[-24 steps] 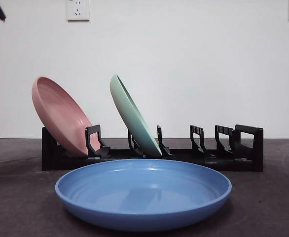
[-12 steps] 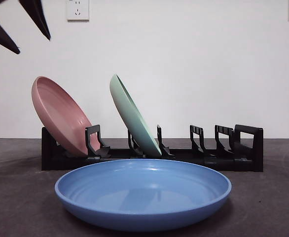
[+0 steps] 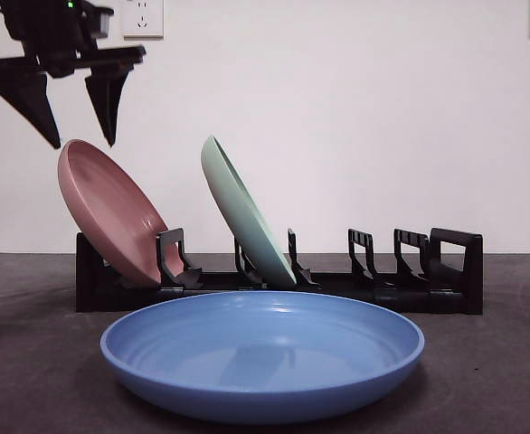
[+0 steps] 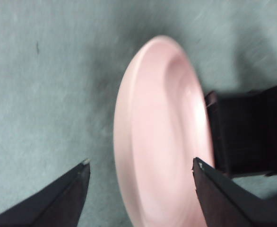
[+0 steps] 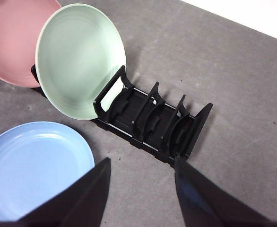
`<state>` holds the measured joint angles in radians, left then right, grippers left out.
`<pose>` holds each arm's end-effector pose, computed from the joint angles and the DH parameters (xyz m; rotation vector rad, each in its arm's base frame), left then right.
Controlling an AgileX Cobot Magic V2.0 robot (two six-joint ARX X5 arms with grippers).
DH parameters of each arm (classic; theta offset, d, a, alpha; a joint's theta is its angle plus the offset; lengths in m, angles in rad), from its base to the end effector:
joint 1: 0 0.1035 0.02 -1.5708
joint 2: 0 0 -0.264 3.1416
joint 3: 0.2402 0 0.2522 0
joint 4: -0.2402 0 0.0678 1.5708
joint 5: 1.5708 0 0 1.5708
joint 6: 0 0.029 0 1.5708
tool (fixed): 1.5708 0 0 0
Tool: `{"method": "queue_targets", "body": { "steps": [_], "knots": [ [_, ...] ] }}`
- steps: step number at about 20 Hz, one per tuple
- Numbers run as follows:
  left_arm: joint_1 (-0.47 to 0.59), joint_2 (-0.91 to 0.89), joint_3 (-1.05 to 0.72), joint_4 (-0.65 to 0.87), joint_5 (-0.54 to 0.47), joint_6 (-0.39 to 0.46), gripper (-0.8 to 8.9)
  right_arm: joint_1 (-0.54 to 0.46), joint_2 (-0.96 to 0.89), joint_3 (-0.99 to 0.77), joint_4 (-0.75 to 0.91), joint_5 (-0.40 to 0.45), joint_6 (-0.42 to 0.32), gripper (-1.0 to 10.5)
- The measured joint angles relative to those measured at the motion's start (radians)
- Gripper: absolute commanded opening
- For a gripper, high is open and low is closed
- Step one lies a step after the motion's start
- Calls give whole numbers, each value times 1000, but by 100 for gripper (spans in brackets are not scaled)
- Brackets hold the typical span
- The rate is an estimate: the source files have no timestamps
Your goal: Place the plate
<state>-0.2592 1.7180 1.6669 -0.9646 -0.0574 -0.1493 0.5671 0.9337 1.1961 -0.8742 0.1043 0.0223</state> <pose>0.3459 -0.0900 0.3298 0.0243 1.0143 -0.1086 0.1392 0.0851 0.3817 -0.1820 0.5874 0.4415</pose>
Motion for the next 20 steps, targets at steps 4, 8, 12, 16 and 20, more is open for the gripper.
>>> {"method": "queue_targets", "body": {
  "steps": [4,8,12,16,20],
  "knots": [
    [0,10,0,5,-22,1,127,0,0,0,0,0,0,217],
    [0,9,0,3,-28,1,56,0,0,0,-2,0,0,217],
    [2,10,0,3,-40,0,12,0,0,0,-14,0,0,216],
    [3,9,21,-18,-45,2,12,0,0,0,-29,0,0,216],
    [3,10,73,-67,-63,6,12,0,0,0,-31,0,0,216]
  ]
}}
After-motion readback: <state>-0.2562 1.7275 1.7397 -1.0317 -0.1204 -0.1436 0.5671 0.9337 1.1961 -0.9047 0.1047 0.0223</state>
